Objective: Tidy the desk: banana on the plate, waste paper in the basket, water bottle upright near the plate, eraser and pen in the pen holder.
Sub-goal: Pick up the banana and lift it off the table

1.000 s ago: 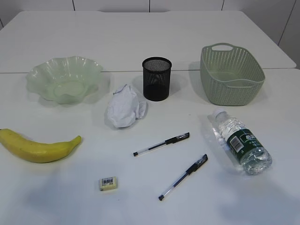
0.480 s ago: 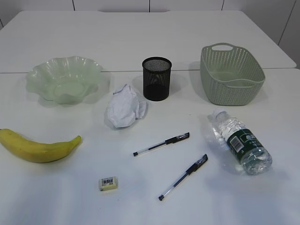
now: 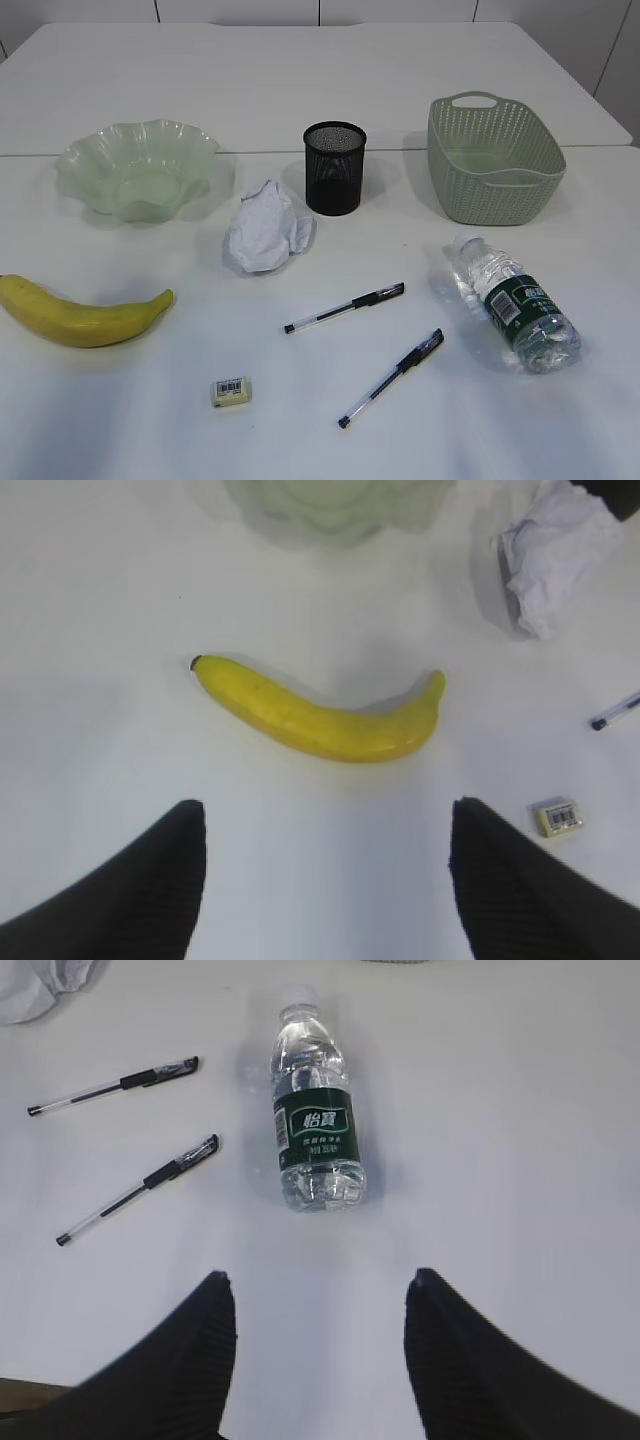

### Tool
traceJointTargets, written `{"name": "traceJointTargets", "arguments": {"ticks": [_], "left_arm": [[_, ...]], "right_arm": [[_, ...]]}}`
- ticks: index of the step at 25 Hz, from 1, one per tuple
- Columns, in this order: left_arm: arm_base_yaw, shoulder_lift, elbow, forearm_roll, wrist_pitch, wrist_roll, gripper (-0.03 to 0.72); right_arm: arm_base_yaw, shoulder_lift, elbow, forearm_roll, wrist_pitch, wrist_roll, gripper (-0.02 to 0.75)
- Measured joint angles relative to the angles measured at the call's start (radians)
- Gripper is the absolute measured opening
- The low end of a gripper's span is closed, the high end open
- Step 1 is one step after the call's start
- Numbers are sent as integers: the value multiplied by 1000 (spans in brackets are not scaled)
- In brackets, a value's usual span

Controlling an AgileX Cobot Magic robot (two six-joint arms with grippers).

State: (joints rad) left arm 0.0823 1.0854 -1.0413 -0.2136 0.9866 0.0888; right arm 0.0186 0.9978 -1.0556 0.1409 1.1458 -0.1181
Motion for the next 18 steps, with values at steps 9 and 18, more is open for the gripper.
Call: {"name": "traceJointTargets", "arguments": {"ticks": [9,18], "left_arm": [[0,206,0,0,-34,7,543],[0,315,-2,5,-89,7,542]], "right_arm": [[0,69,-2,18,-11,-2,408],[0,155,-4,18,-28,-4,407]]}}
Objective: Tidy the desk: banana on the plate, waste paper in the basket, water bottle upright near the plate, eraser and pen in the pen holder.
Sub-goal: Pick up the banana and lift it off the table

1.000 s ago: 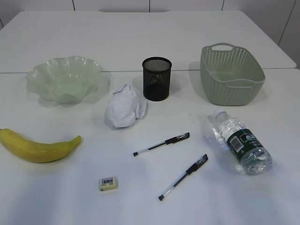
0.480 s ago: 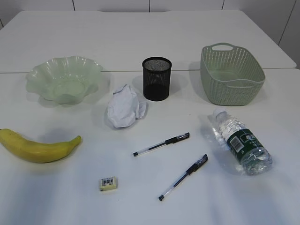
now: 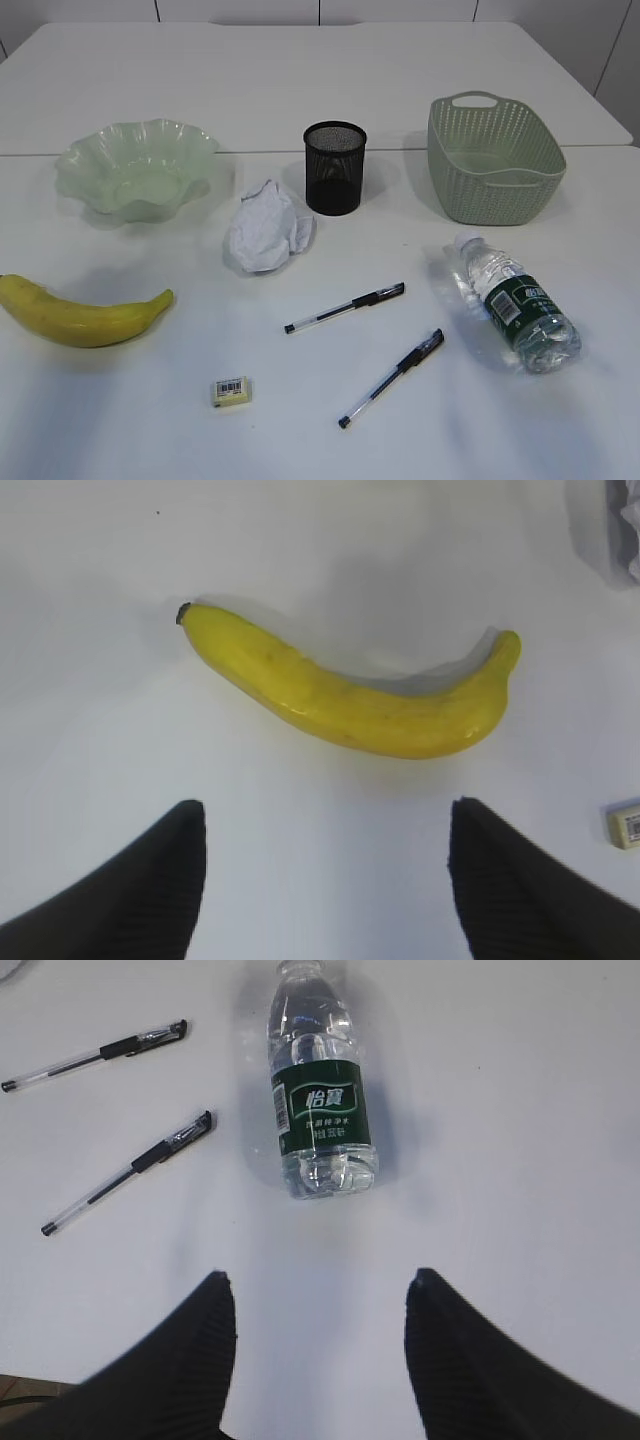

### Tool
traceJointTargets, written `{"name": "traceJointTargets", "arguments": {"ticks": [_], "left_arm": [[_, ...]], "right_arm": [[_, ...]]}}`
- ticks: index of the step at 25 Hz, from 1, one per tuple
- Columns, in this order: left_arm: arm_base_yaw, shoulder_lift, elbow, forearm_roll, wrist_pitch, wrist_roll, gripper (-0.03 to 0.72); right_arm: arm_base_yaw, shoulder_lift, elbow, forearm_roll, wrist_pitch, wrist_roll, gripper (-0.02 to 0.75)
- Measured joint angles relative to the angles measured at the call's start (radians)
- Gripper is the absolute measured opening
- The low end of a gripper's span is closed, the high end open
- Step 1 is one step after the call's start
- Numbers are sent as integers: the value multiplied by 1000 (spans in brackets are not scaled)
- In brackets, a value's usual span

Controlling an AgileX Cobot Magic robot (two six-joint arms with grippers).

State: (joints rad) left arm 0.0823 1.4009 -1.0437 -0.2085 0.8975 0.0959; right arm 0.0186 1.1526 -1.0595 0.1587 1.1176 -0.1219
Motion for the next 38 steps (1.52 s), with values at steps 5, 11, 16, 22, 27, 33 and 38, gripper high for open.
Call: {"name": "traceJointTargets", "arguments": {"ticks": [5,11,16,22,27,33,38], "left_arm": [[0,30,0,0,-19,2,542],[0,44,0,0,-38,2,542],[0,44,0,-6,-51,2,522],[0,46,0,19,-136,33,507],[0,59,-2,26,-189,132,506],[0,120,-4,6,-204,217,503],[0,169,-4,-82,-203,360,501]], "right_arm": [[0,58,-7,0,-11,-9,408],[0,136,-10,15,-101,-22,408],[0,200,-10,74,-166,-42,408],[0,232,-10,121,-168,-74,408],[0,232,-10,130,-160,-80,408],[0,232,-10,130,-153,-86,408],[0,232,-10,138,-147,-103,408]]}}
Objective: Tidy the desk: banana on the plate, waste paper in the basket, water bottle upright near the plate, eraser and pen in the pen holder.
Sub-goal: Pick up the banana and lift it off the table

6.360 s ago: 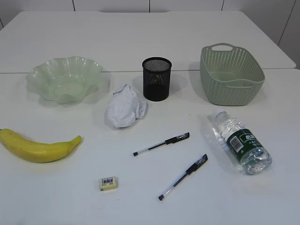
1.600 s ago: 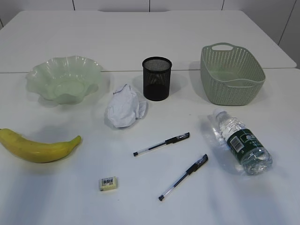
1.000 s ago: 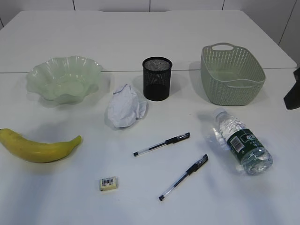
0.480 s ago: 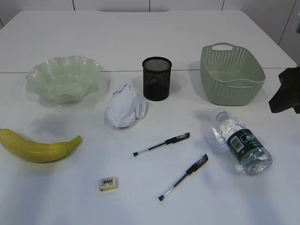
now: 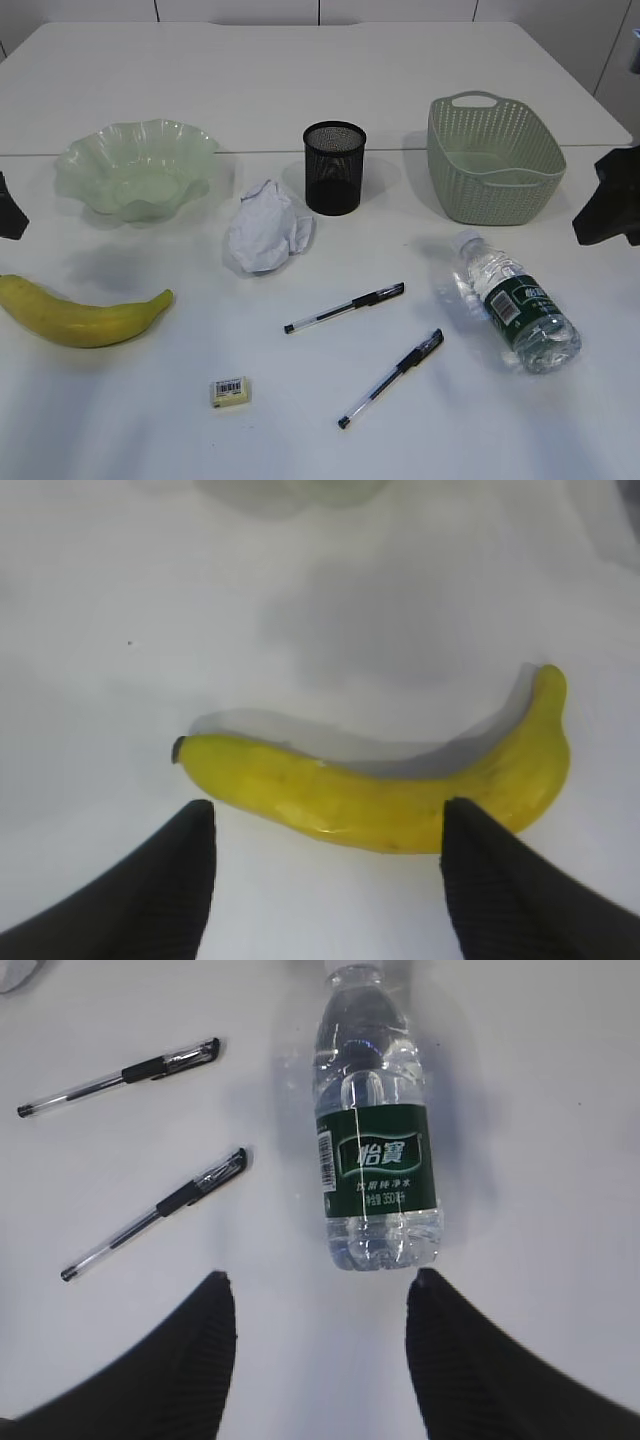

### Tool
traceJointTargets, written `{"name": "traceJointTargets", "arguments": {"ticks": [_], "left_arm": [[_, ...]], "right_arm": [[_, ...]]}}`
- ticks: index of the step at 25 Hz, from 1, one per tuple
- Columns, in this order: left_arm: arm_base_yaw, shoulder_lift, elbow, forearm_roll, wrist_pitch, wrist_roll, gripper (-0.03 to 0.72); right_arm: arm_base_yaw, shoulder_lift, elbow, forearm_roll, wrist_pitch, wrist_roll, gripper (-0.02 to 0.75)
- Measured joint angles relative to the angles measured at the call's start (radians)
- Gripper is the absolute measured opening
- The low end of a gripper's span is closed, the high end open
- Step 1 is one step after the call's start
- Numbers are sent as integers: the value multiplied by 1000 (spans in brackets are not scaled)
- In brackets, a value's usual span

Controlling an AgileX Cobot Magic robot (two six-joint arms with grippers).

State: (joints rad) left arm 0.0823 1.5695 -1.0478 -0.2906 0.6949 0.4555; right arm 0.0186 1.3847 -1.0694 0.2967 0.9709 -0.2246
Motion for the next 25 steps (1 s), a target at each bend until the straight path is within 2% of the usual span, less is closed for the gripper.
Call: {"name": "traceJointTargets", "arguments": {"ticks": [7,14,18,22,25], "left_arm": [[-23,50,-43,-53,76,213,501],[-93,61,-67,76,45,440,501],[-99,61,-67,97,18,531,500],[-101,62,-67,82,22,591,500],[-101,62,-67,30,76,697,500]], "right_arm": [[0,2,0,12,4,-13,408],[0,2,0,16,6,-22,407],[0,2,0,18,6,-24,408],[0,2,0,18,8,-27,408],[0,2,0,20,8,-27,408]]}}
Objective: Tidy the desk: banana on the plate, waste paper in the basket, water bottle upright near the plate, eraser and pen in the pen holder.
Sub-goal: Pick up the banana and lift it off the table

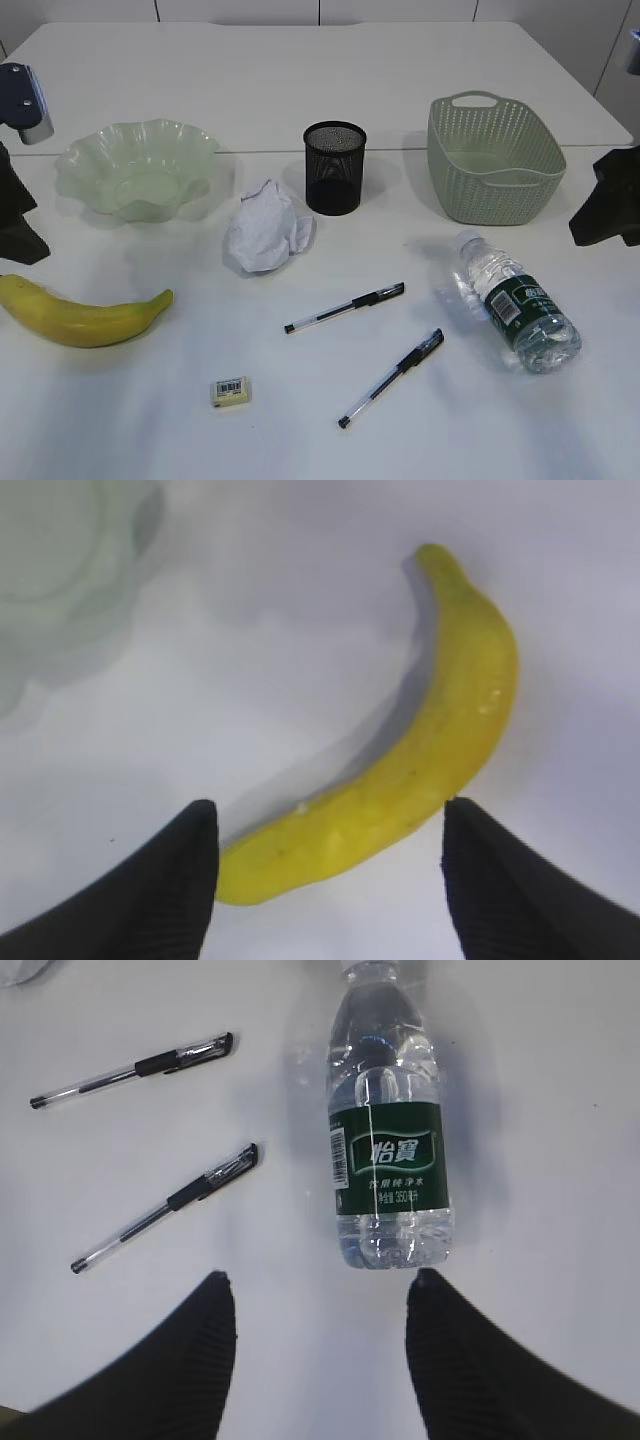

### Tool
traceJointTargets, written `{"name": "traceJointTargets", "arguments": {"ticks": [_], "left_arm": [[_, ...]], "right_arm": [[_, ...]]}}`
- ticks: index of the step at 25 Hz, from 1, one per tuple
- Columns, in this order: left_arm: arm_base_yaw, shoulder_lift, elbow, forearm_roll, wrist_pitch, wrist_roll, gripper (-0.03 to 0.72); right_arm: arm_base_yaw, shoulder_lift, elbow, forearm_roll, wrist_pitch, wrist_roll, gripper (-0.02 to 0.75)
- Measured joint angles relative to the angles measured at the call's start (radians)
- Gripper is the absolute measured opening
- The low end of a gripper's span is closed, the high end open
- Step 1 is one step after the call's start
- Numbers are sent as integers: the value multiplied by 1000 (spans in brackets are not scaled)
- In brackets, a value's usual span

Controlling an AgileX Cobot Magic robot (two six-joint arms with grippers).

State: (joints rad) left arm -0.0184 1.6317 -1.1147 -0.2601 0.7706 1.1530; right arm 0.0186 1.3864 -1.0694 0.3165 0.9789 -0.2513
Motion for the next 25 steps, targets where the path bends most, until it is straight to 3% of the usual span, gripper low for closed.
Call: {"name": "traceJointTargets", "arguments": {"ticks": [12,19,25], "left_arm": [[-19,82,-1,-114,120,251,499],[-99,163,-2,-15,86,268,499],[-110,208,-2,40,65,268,498]], "right_arm": [[0,0,0,21,0,0,408],[0,0,0,22,4,0,408],[0,0,0,22,4,0,407]]}}
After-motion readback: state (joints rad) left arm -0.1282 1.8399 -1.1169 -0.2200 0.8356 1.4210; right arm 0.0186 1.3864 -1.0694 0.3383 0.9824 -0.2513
